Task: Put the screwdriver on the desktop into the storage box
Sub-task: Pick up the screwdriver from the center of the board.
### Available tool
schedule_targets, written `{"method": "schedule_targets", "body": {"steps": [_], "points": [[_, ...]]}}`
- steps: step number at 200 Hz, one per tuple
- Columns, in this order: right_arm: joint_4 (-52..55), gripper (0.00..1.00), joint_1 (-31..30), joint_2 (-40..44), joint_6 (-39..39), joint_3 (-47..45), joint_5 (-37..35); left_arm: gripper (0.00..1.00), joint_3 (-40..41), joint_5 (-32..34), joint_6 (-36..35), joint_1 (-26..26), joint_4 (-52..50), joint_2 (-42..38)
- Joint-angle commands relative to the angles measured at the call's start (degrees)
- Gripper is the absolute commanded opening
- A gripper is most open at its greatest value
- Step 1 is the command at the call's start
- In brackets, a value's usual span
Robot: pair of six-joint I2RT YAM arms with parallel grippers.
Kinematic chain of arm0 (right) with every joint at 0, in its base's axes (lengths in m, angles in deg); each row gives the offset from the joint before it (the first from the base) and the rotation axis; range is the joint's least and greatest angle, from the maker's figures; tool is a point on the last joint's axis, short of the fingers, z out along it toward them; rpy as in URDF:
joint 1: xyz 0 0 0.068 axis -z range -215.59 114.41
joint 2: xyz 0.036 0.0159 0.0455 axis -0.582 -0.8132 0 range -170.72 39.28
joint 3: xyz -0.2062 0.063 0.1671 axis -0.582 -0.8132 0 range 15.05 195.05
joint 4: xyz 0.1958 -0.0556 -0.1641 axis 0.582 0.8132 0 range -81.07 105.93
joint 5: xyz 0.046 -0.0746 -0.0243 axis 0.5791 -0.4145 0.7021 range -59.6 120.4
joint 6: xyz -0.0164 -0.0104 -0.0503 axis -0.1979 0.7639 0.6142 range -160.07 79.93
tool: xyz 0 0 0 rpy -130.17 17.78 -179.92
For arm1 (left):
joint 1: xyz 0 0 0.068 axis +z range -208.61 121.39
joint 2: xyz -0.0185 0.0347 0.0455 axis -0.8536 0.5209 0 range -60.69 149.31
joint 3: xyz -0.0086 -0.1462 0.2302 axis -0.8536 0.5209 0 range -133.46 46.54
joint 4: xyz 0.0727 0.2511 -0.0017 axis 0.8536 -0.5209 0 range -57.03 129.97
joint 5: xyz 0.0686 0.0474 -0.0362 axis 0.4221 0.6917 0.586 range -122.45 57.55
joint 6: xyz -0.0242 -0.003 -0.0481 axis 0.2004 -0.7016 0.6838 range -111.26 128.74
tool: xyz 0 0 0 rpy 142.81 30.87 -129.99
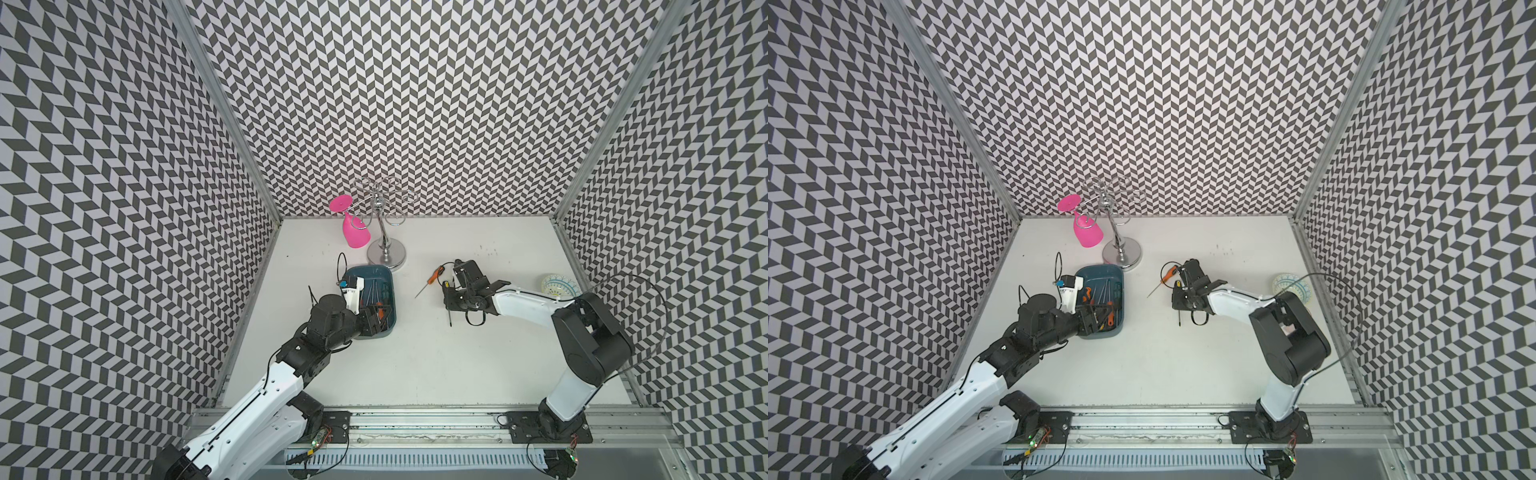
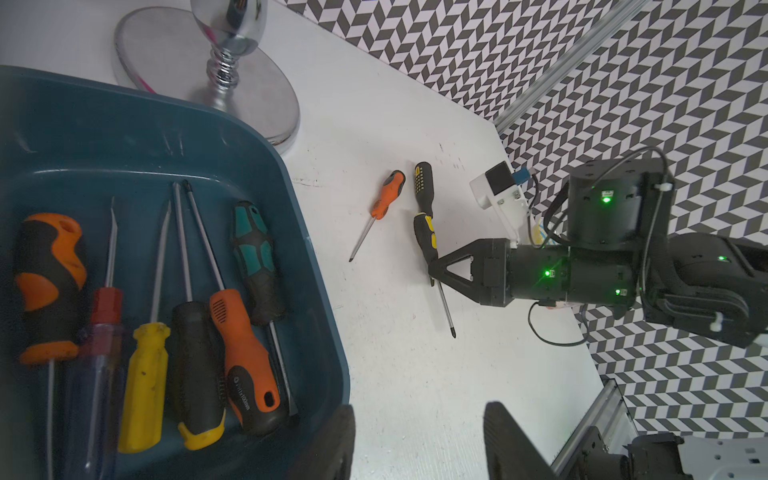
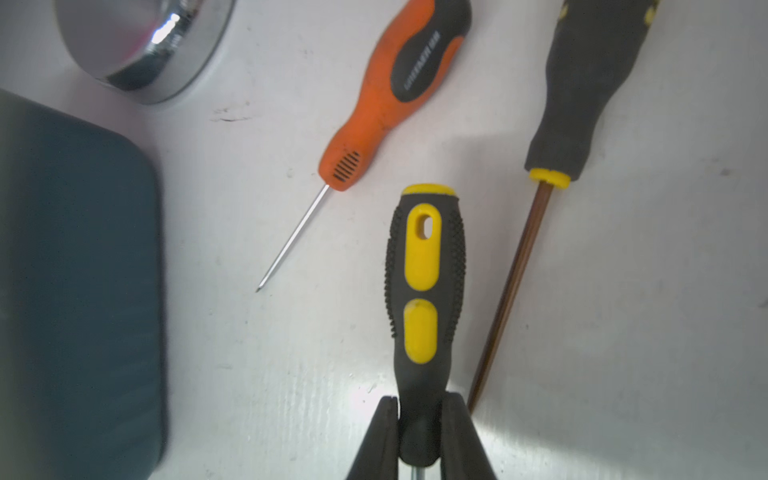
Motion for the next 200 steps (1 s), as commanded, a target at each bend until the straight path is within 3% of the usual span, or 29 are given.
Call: {"method": "schedule_targets", "body": {"steps": [1, 59, 134, 200], "points": [[-4.32, 0.16, -0.11, 4.75, 1.35, -1.77, 3.03, 0.54, 0.87, -2.06, 1.25, -0.53, 3.62, 0.47], [-11.61, 0.16, -0.11, 17.06, 2.89, -10.48, 10.65, 0.58, 1.98, -4.89, 3.90, -2.41, 11.68, 1.33], [-22.40, 0.16, -0.44, 34.04, 3.16, -21.04, 22.98, 0.66, 1.81, -4.25, 7.42, -8.15, 25.93, 8.87], [-30.20, 0.16, -0.94, 39.60, -0.38, -26.95, 30.85, 0.67, -0.59, -5.52, 7.75, -13.33, 38.45, 18.69]]}}
